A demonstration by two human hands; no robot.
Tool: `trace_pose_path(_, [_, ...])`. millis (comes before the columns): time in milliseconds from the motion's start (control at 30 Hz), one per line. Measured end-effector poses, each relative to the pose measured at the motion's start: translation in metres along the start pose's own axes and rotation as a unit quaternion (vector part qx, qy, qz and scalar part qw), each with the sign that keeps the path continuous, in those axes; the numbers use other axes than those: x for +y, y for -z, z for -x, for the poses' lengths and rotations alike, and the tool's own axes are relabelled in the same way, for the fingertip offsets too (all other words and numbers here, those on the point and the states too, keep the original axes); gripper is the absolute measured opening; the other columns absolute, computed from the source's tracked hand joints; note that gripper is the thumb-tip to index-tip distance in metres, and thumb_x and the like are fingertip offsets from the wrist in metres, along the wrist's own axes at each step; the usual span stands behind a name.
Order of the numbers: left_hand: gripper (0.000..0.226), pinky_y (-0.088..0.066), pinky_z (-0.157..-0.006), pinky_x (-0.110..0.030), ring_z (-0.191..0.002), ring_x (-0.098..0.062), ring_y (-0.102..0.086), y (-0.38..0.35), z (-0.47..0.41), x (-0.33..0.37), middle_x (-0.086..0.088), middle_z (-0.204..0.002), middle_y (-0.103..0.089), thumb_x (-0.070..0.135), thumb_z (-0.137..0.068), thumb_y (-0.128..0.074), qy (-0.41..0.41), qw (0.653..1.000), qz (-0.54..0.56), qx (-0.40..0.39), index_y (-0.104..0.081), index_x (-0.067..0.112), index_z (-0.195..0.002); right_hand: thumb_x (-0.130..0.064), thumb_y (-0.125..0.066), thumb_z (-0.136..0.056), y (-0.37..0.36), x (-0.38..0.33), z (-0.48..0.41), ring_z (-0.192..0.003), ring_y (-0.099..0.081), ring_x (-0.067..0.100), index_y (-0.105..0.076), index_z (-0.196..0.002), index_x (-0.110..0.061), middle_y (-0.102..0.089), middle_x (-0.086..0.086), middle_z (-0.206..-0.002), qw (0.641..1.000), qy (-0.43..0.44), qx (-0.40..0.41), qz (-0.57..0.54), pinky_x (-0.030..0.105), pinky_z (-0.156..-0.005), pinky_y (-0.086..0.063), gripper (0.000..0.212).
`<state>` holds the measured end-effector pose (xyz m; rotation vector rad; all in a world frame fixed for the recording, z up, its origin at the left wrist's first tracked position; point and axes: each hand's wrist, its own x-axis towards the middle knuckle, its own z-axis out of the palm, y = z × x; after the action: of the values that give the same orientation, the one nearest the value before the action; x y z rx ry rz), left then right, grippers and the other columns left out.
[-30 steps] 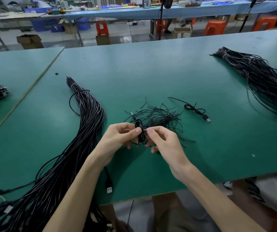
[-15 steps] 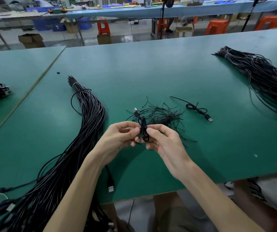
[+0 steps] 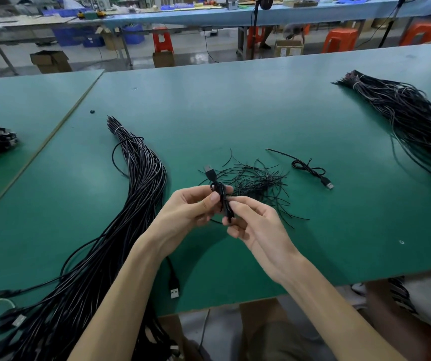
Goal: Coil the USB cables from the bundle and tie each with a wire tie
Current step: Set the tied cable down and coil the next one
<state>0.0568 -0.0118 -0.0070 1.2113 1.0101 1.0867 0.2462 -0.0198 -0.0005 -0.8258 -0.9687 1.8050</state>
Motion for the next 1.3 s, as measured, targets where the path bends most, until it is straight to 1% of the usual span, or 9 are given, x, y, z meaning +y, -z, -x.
trace_pose_path(100, [0.039, -0.045, -0.072, -0.016, -0.081, -0.009, -0.061, -0.003, 0.002, 0.004, -0.002, -0.097, -0.073, 0.044, -0.092, -0.071, -0.022, 0.999, 0.025, -0.004, -0.076, 0.016, -0.118, -0.009, -0.058, -0.103, 0.0, -0.001, 0.0, -0.076, -0.06, 0.014, -0.071, -0.118, 0.004, -0.073, 0.016, -0.104, 0.999, -0.013, -0.024, -0.031, 0.022, -0.061, -0.048, 0.023])
trace_pose_path(233, [0.041, -0.042, -0.081, -0.033, -0.076, -0.011, -0.058, -0.004, 0.002, 0.005, 0.002, -0.084, -0.068, 0.053, -0.087, -0.073, -0.045, 0.998, 0.041, -0.007, -0.078, 0.016, -0.104, -0.009, -0.059, -0.102, 0.0, 0.001, 0.0, -0.077, -0.06, 0.014, -0.074, -0.116, 0.002, -0.072, 0.018, -0.107, 0.998, 0.003, -0.056, -0.027, 0.02, -0.061, -0.047, 0.023])
trace_pose_path(467, [0.045, -0.039, -0.074, -0.04, -0.069, -0.025, -0.049, -0.005, 0.001, 0.005, -0.011, -0.074, -0.054, 0.052, -0.088, -0.074, -0.041, 0.998, 0.04, -0.014, -0.072, 0.007, -0.088, -0.015, -0.065, -0.096, 0.004, 0.001, 0.0, -0.079, -0.061, 0.013, -0.079, -0.111, -0.007, -0.073, 0.024, -0.111, 0.996, 0.018, -0.085, 0.03, 0.021, -0.065, -0.045, 0.022])
trace_pose_path(667, [0.043, -0.033, -0.086, -0.049, -0.08, -0.028, -0.055, -0.004, 0.001, 0.004, -0.023, -0.086, -0.06, 0.05, -0.091, -0.071, -0.032, 0.999, 0.008, -0.005, -0.077, 0.011, -0.11, -0.017, -0.058, -0.104, 0.007, 0.001, 0.001, -0.08, -0.056, 0.014, -0.079, -0.109, -0.008, -0.071, 0.027, -0.114, 0.996, 0.026, -0.044, 0.067, 0.023, -0.065, -0.044, 0.024])
trace_pose_path(767, [0.045, -0.035, -0.082, -0.043, -0.076, -0.023, -0.059, -0.003, 0.001, 0.003, -0.006, -0.082, -0.069, 0.045, -0.09, -0.074, -0.039, 0.999, 0.01, -0.015, -0.073, 0.014, -0.123, -0.017, -0.055, -0.106, 0.007, 0.002, 0.002, -0.078, -0.057, 0.011, -0.078, -0.109, -0.005, -0.075, 0.019, -0.107, 0.997, 0.012, -0.031, 0.072, 0.021, -0.063, -0.047, 0.027])
trace_pose_path(867, [0.032, -0.043, -0.067, -0.022, -0.065, -0.017, -0.055, -0.005, -0.001, 0.002, 0.002, -0.072, -0.063, 0.035, -0.088, -0.077, -0.057, 0.998, 0.028, -0.003, -0.075, 0.012, -0.11, -0.022, -0.051, -0.108, 0.008, 0.002, 0.003, -0.077, -0.061, 0.012, -0.075, -0.11, 0.0, -0.076, 0.018, -0.104, 0.998, -0.005, -0.039, 0.047, 0.02, -0.062, -0.049, 0.033])
trace_pose_path(1000, [0.029, -0.039, -0.063, -0.022, -0.064, -0.012, -0.051, -0.003, -0.005, 0.002, 0.003, -0.074, -0.058, 0.032, -0.082, -0.081, -0.064, 0.992, 0.072, 0.083, -0.074, 0.012, -0.102, -0.029, -0.043, -0.111, 0.011, 0.007, 0.002, -0.087, -0.07, 0.018, -0.069, -0.117, 0.001, -0.075, 0.022, -0.111, 0.999, -0.011, -0.034, -0.007, 0.025, -0.069, -0.055, 0.04])
trace_pose_path(1167, [0.029, -0.047, -0.061, -0.021, -0.07, -0.016, -0.06, -0.002, -0.009, -0.005, -0.004, -0.078, -0.066, 0.027, -0.085, -0.081, -0.069, 0.988, 0.051, 0.128, -0.074, 0.005, -0.103, -0.016, -0.05, -0.109, 0.007, 0.029, 0.006, -0.076, -0.072, 0.02, -0.072, -0.107, -0.011, -0.078, 0.006, -0.092, 0.964, 0.096, 0.01, 0.248, 0.029, -0.062, -0.054, 0.023])
trace_pose_path(1300, [0.028, -0.051, -0.061, -0.023, -0.068, -0.015, -0.063, -0.009, -0.021, -0.006, -0.005, -0.075, -0.069, 0.024, -0.088, -0.078, -0.013, 0.991, 0.001, 0.132, -0.073, -0.001, -0.099, -0.016, -0.053, -0.107, 0.004, 0.033, 0.008, -0.064, -0.068, 0.013, -0.071, -0.099, -0.015, -0.076, 0.001, -0.085, 0.943, 0.113, -0.002, 0.312, 0.025, -0.056, -0.05, 0.02])
